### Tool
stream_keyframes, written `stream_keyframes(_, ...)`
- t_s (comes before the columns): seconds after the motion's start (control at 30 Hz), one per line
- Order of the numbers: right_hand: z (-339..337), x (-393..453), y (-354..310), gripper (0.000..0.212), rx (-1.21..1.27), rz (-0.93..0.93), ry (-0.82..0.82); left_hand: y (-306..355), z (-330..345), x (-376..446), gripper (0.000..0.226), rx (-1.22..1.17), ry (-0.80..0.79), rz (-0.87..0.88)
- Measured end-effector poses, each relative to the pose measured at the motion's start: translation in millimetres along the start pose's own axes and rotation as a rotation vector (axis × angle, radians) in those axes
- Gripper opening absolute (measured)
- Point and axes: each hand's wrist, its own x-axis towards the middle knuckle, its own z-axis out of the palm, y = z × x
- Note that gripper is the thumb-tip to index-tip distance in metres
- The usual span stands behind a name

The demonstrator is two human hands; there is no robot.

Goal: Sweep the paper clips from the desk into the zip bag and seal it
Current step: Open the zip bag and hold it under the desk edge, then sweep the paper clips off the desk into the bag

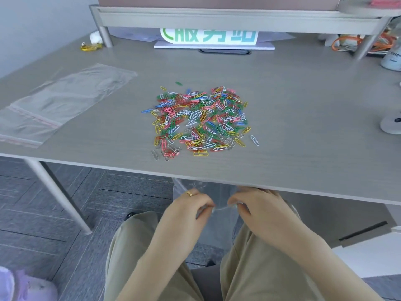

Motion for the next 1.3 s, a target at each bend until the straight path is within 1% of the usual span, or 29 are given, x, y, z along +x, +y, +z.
stream_keyframes(0.07, -8, -7, -2, 0.039, -0.037, -0.044, 0.011, -3, 7, 2, 0.01, -0.02, 0.028, -0.019)
stream_keyframes(0.13, -26, -15, -6, 0.041, 0.037, -0.017, 0.079, -5, 10, 2, 0.011, -0.031, 0.066, -0.032)
stream_keyframes(0.17, -37, -16, -8, 0.04, 0.109, 0.013, 0.134, -5, 9, 2, 0.012, -0.035, 0.089, -0.041)
stream_keyframes(0.23, -52, -8, 7, 0.034, 0.216, 0.001, 0.342, -3, 8, 2, 0.012, -0.037, 0.12, -0.056)
stream_keyframes(0.27, -58, 2, 19, 0.032, 0.221, -0.026, 0.401, -2, 8, 1, 0.012, -0.038, 0.126, -0.058)
stream_keyframes(0.3, -63, 15, 32, 0.034, 0.195, -0.053, 0.4, -1, 9, 1, 0.012, -0.039, 0.128, -0.056)
stream_keyframes(0.33, -64, 29, 45, 0.036, 0.157, -0.054, 0.336, 1, 9, 0, 0.013, -0.042, 0.13, -0.048)
stream_keyframes(0.43, -60, 62, 74, 0.046, 0.027, 0.068, 0.05, 6, 14, -2, 0.014, -0.078, 0.144, -0.046)
stream_keyframes(0.5, -55, 72, 78, 0.048, -0.073, 0.053, -0.033, 7, 15, -3, 0.015, -0.101, 0.155, -0.056)
stream_keyframes(0.57, -52, 73, 72, 0.049, -0.126, -0.008, -0.073, 7, 15, -4, 0.015, -0.096, 0.152, -0.044)
stream_keyframes(0.63, -49, 67, 62, 0.052, -0.147, -0.079, -0.096, 8, 14, -5, 0.015, -0.073, 0.148, -0.018)
stream_keyframes(0.73, -40, 51, 45, 0.069, -0.172, -0.186, -0.104, 9, 15, -7, 0.015, -0.065, 0.156, -0.003)
stream_keyframes(0.87, -31, 40, 27, 0.063, -0.24, -0.28, -0.112, 11, 15, -6, 0.014, -0.062, 0.155, 0.001)
stream_keyframes(0.93, -30, 40, 23, 0.062, -0.192, -0.304, -0.105, 11, 14, -6, 0.015, -0.071, 0.153, 0.002)
stream_keyframes(1.03, -35, 58, 33, 0.062, -0.05, -0.226, -0.044, 10, 13, -6, 0.016, -0.079, 0.149, -0.009)
stream_keyframes(1.1, -40, 77, 45, 0.058, -0.037, -0.12, -0.016, 10, 12, -5, 0.016, -0.074, 0.149, -0.013)
stream_keyframes(1.17, -43, 89, 53, 0.051, -0.056, -0.053, -0.031, 10, 12, -3, 0.015, -0.072, 0.147, -0.012)
stream_keyframes(1.23, -43, 90, 55, 0.049, -0.082, -0.071, -0.065, 10, 12, -2, 0.015, -0.075, 0.148, -0.019)
stream_keyframes(1.3, -41, 82, 51, 0.054, -0.1, -0.131, -0.091, 10, 12, 0, 0.015, -0.079, 0.157, -0.029)
